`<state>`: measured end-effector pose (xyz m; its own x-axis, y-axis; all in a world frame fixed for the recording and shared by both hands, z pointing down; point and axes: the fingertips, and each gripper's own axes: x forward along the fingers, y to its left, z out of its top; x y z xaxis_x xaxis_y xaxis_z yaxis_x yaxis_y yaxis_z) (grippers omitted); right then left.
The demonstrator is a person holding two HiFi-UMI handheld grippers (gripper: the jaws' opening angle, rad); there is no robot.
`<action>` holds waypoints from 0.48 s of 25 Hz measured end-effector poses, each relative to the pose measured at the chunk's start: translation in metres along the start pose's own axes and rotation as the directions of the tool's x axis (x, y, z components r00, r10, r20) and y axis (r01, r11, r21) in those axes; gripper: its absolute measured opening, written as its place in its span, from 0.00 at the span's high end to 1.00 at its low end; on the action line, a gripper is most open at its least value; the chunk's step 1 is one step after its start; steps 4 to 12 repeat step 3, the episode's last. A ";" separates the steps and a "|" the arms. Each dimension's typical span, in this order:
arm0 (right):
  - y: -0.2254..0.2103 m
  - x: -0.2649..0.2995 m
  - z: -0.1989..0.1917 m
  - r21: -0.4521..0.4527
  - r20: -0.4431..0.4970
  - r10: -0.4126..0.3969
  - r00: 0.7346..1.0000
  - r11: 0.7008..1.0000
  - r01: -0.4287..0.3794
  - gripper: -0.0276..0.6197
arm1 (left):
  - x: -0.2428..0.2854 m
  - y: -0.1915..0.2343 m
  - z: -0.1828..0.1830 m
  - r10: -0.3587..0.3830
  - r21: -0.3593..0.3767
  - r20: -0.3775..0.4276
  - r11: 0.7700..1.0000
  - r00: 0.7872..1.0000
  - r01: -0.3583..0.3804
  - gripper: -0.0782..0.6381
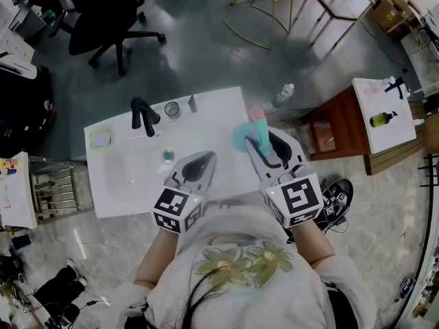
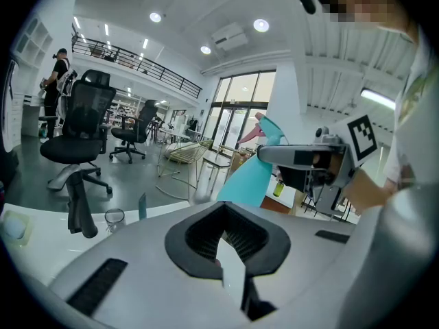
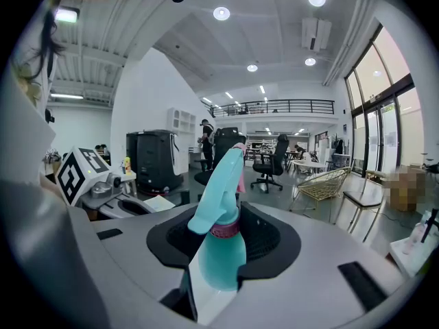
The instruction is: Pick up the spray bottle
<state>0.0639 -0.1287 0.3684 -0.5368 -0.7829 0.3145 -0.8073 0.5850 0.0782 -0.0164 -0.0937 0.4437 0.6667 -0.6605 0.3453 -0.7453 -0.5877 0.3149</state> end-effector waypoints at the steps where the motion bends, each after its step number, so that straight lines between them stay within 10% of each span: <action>1: -0.001 0.000 0.000 0.000 -0.001 -0.001 1.000 1.000 0.001 0.72 | 0.000 0.000 0.000 0.000 0.000 0.000 1.000 1.000 0.000 0.88; 12: -0.002 0.000 -0.001 0.001 -0.003 -0.002 1.000 1.000 0.002 0.72 | 0.001 0.000 0.001 0.000 -0.001 0.000 1.000 1.000 0.000 0.88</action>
